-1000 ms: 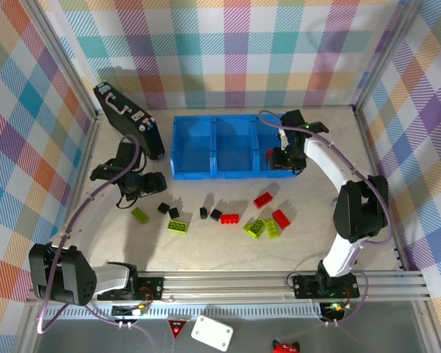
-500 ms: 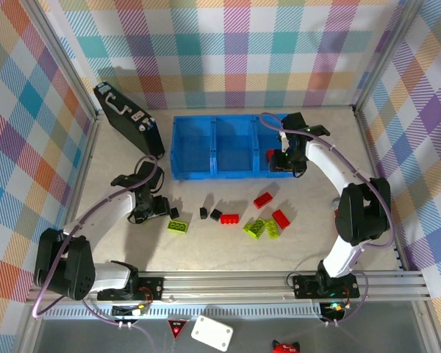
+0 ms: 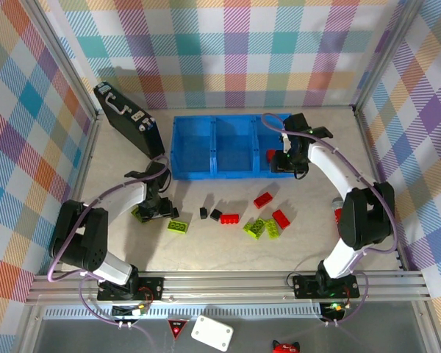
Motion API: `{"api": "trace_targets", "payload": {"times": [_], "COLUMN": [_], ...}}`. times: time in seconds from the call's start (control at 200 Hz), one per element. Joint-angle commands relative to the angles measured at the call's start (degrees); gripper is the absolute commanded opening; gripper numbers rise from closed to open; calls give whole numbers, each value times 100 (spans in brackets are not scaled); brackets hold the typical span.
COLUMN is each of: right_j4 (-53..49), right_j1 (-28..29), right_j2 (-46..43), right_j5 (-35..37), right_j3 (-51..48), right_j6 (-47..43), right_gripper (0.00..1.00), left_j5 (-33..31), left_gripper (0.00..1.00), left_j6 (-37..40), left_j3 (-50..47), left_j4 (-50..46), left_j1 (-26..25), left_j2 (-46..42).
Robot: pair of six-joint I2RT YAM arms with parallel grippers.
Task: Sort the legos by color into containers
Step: Pick up the lego from the middle-left of the table.
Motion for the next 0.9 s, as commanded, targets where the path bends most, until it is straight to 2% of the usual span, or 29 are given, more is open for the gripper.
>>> {"api": "trace_targets", "payload": {"times": [0.0, 0.635, 0.895], "right_j4": [-116, -301, -361], "right_j1": [43, 42, 42], "right_j2": [-243, -459, -547], "right_j5": [60, 232, 237], "right_j3": [-80, 16, 18], "right_j6": [67, 90, 122], "right_gripper": [51, 53, 53], "left_j5": [55, -130, 106], "left_gripper": [55, 52, 45], "left_j6": [179, 668, 638], "left_j3": [165, 950, 895], "left_j4": [50, 210, 228], "left_j1": [9, 483, 537], "left_j2": [120, 901, 881]}}
